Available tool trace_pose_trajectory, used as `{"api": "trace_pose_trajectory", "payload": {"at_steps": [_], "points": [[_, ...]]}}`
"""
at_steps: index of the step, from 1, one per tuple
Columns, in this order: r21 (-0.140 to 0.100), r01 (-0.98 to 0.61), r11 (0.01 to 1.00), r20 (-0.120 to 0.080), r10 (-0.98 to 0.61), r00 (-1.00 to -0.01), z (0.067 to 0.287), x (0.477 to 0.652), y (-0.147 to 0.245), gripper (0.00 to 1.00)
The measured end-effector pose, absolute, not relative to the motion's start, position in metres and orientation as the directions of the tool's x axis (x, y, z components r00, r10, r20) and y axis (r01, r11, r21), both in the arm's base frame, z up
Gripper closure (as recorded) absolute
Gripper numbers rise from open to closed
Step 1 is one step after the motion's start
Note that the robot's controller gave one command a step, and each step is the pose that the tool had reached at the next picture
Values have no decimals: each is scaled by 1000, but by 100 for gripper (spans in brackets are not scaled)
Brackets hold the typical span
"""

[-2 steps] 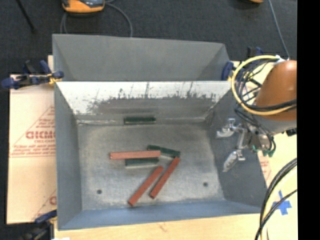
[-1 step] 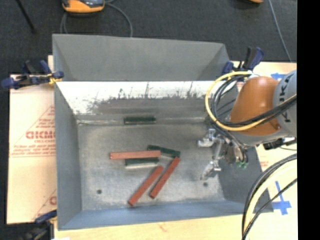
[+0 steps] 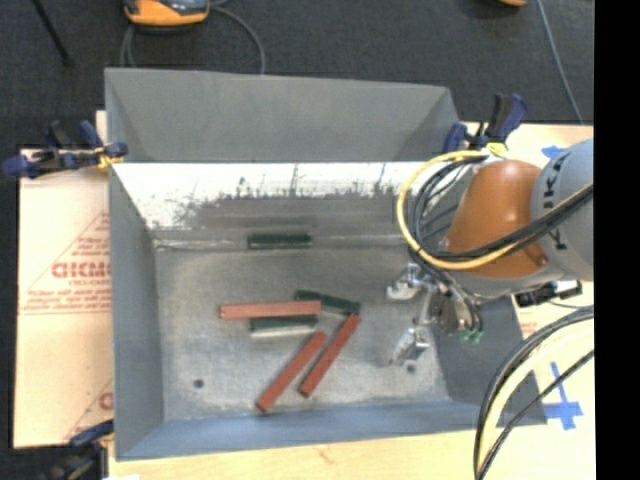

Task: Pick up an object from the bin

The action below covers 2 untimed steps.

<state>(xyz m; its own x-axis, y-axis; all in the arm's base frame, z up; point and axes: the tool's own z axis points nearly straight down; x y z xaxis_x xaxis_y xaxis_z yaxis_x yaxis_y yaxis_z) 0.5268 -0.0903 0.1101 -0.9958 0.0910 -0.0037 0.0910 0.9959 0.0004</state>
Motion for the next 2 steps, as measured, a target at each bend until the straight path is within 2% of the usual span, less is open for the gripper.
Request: {"api": "trace_pose_trajectory", "payload": {"at_steps": [1,2], "points": [[-4,-72,997,2,-72,-997,79,523,-42,100],[-6,-73,997,-34,-73,-997,79,530,-40,0]]}}
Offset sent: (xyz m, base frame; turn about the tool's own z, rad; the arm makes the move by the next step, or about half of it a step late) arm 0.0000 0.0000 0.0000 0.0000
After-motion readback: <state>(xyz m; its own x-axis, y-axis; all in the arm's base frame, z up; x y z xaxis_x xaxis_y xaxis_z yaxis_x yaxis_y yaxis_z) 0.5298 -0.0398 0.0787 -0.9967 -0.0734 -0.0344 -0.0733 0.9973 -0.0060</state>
